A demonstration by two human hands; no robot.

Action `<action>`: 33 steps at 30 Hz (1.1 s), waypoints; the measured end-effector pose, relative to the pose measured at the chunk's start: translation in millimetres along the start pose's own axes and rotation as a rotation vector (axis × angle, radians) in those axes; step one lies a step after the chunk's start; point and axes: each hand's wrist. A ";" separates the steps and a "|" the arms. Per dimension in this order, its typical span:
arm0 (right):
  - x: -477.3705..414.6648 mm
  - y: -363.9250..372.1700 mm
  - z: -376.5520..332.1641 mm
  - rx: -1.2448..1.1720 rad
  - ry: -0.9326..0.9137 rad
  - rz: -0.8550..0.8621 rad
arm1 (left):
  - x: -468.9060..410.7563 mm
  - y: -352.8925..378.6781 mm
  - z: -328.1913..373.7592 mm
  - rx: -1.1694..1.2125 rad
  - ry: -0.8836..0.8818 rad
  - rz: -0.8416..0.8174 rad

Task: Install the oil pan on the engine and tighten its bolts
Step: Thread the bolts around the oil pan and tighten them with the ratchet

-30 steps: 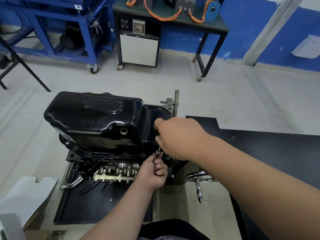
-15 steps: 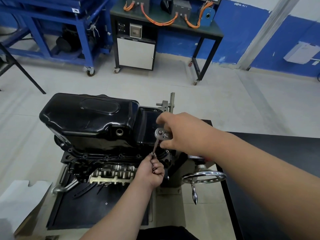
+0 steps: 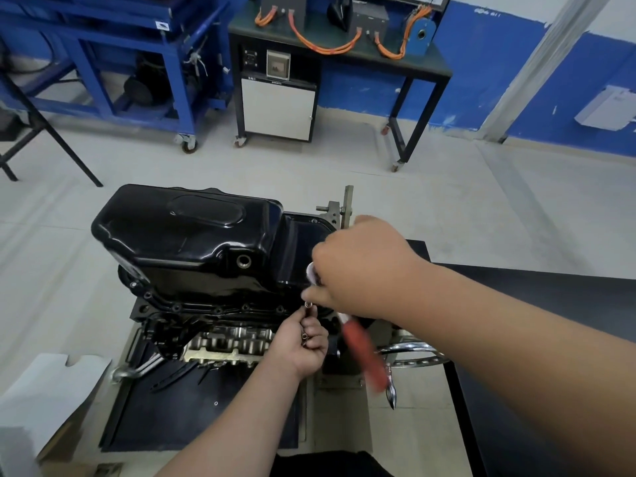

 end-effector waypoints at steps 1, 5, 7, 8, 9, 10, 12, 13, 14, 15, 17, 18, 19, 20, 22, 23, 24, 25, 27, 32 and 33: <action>0.0 0.4 -0.9 -0.030 0.061 -0.043 | 0.9 -0.2 0.3 -0.008 -0.011 -0.014; 0.1 3.9 -7.2 -0.059 0.046 -0.017 | 2.8 0.8 1.9 -0.028 0.006 -0.005; -0.1 2.9 -4.2 -0.075 -0.044 0.031 | 3.4 2.9 -1.0 -0.014 0.014 0.008; 0.0 3.0 -0.6 -0.071 -0.081 0.040 | 3.2 3.7 -2.7 -0.004 0.026 0.019; -0.7 3.7 2.7 -0.057 -0.117 0.049 | 3.1 4.9 -4.4 0.004 0.041 0.029; -1.4 4.2 5.6 -0.047 -0.142 0.055 | 2.3 5.6 -5.3 0.011 0.055 0.039; -3.2 4.4 5.8 -0.047 -0.144 0.061 | 1.3 5.8 -5.8 0.013 0.063 0.047; -3.7 5.9 4.1 -0.043 -0.115 0.063 | 1.1 4.5 -5.6 0.002 0.063 0.049; -4.4 7.0 2.2 -0.034 -0.059 0.056 | 2.3 2.9 -5.7 -0.024 0.068 0.055; -4.7 8.6 1.2 -0.036 0.020 0.021 | 4.4 0.8 -6.0 -0.088 0.087 0.072; -4.7 10.3 1.2 -0.067 0.171 -0.046 | 12.9 -4.0 -5.5 -0.343 0.224 0.146; -4.4 12.0 1.2 -0.074 0.213 -0.048 | 21.0 -5.5 -3.7 -0.485 0.335 0.182; -4.6 14.3 1.2 -0.070 0.232 -0.024 | 30.1 -5.4 -0.2 -0.612 0.469 0.192; -4.5 15.7 1.4 -0.068 0.234 -0.003 | 40.9 -3.3 3.9 -0.730 0.604 0.169; -4.3 17.0 2.3 -0.078 0.241 0.025 | 65.7 5.8 12.3 -0.964 0.821 0.061; -4.6 16.9 3.1 -0.086 0.259 0.025 | 76.7 12.2 16.0 -1.077 0.914 -0.003; -5.3 16.4 3.3 -0.100 0.290 0.009 | 85.9 19.2 18.4 -1.178 1.003 -0.063; -5.8 16.4 3.1 -0.122 0.323 -0.012 | 91.5 26.2 19.9 -1.270 1.087 -0.110; -7.8 16.9 0.7 -0.171 0.359 -0.053 | 95.6 38.6 19.4 -1.445 1.223 -0.164; -11.1 15.7 -4.1 -0.195 0.381 -0.071 | 83.5 50.5 11.1 -1.695 1.273 -0.061; -10.9 15.1 -3.4 -0.200 0.371 -0.072 | 81.6 51.4 10.0 -1.688 1.278 -0.046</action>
Point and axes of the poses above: each hand's wrist, its own x-axis away from the middle knuckle, its own y-axis out of the palm, z = x × y, and after that the axes turned 13 degrees about x, right-handed
